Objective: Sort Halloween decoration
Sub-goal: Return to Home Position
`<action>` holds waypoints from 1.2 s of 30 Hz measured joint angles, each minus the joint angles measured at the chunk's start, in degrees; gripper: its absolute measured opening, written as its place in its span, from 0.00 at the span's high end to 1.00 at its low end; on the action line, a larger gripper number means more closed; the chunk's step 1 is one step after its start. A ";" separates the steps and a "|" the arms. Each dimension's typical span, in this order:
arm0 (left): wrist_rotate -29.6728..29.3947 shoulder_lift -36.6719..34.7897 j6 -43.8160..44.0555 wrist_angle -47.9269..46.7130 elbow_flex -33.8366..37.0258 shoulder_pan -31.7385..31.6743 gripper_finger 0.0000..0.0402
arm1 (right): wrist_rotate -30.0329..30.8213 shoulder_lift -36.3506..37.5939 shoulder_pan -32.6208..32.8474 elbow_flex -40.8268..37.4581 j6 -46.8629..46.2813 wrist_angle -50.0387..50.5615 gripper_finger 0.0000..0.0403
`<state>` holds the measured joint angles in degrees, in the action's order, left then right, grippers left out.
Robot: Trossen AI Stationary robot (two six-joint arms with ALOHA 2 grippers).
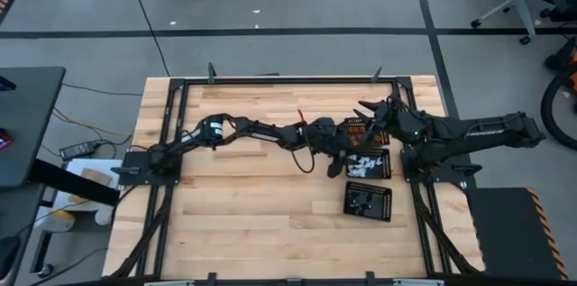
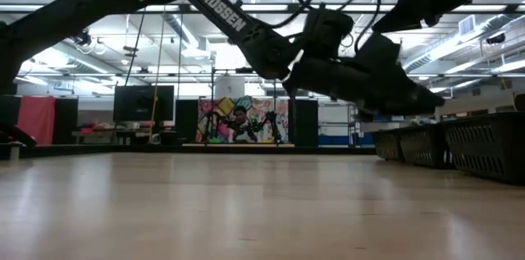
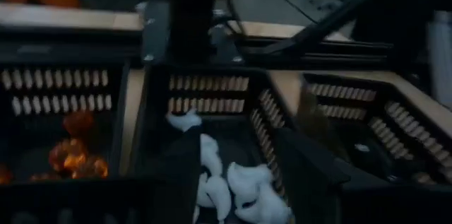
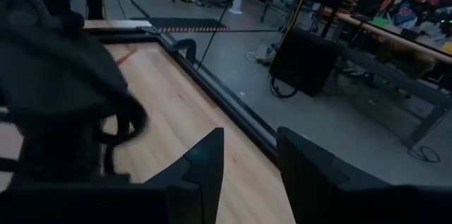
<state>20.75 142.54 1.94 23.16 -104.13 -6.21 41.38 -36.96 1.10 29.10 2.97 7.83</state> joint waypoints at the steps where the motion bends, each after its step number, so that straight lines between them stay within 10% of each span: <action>1: 1.74 -0.73 -1.50 -0.28 0.48 -0.29 0.57 | -0.27 -0.01 -0.43 0.00 0.18 -0.43 0.66; 13: 4.54 -14.36 -16.71 10.99 15.98 -9.44 0.58 | 2.58 2.19 -8.41 0.00 15.13 -17.44 0.66; 17: 5.57 -20.51 -9.45 10.23 17.74 -15.41 0.59 | 5.53 4.44 -9.42 0.02 16.30 -19.35 0.66; 25: 7.59 -37.63 18.17 1.79 18.04 -23.15 0.60 | -2.66 11.63 -7.84 0.11 -5.85 -17.77 0.66; 36: -3.25 -52.85 18.31 -9.59 17.96 -23.55 0.60 | -19.49 -1.01 -9.43 1.19 -22.97 -19.80 0.67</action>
<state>17.50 89.69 20.25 13.57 -86.17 -29.77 21.88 -37.97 -8.32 30.29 -20.00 -11.98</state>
